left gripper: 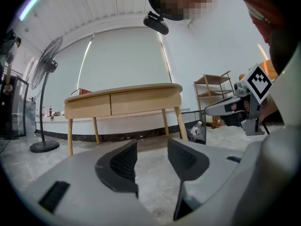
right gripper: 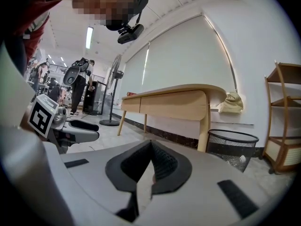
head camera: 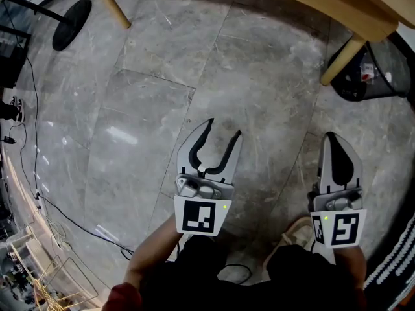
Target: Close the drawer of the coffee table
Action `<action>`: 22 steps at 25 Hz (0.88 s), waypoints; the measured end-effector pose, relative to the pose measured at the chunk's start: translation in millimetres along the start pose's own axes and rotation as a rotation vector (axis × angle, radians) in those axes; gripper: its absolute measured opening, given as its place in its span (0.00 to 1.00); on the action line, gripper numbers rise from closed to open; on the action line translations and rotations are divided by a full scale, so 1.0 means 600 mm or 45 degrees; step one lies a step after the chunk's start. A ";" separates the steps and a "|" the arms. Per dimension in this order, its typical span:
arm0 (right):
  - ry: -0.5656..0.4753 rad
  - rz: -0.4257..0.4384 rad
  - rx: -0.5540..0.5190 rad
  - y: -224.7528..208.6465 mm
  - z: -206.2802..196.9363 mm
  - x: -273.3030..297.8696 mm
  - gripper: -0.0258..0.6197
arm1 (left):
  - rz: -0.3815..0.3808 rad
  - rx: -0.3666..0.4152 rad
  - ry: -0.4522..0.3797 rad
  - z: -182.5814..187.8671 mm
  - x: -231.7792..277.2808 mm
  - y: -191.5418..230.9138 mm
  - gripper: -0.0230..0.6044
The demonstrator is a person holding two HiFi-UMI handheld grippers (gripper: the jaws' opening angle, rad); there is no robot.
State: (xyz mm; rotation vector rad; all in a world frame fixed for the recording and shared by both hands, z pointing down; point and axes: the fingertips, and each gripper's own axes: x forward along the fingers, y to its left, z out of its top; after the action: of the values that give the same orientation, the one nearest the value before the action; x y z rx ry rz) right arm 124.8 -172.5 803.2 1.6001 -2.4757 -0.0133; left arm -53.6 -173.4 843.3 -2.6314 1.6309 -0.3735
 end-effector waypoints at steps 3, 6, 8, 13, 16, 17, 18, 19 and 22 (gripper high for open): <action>0.003 0.000 0.005 -0.003 -0.002 0.001 0.04 | -0.001 0.020 0.026 -0.004 0.004 -0.002 0.36; -0.001 0.005 0.008 -0.003 -0.003 0.002 0.04 | 0.006 0.061 0.054 -0.008 0.004 -0.002 0.19; 0.000 0.004 0.007 -0.003 -0.003 0.002 0.04 | 0.029 0.044 0.045 -0.007 0.003 0.001 0.11; 0.006 0.004 0.008 -0.001 -0.004 0.003 0.04 | 0.031 -0.007 0.030 -0.006 0.000 0.006 0.05; 0.014 0.003 0.033 -0.005 -0.010 0.005 0.04 | 0.040 -0.043 0.007 -0.006 0.002 0.007 0.05; 0.016 0.000 0.044 -0.008 -0.012 0.006 0.04 | 0.031 -0.038 0.011 -0.010 0.003 0.005 0.05; 0.017 -0.003 0.052 -0.010 -0.014 0.007 0.04 | 0.026 -0.035 0.018 -0.015 0.005 0.003 0.05; 0.021 -0.005 0.054 -0.012 -0.015 0.008 0.04 | 0.026 -0.036 0.026 -0.019 0.007 0.004 0.05; 0.044 0.004 0.037 -0.014 0.001 0.009 0.04 | 0.019 0.053 0.070 -0.021 0.010 0.016 0.05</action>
State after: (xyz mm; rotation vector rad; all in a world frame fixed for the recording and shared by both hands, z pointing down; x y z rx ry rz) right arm 130.1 -181.1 802.3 1.5943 -2.4633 0.0509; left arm -62.0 -181.7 855.1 -2.5996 1.6389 -0.4782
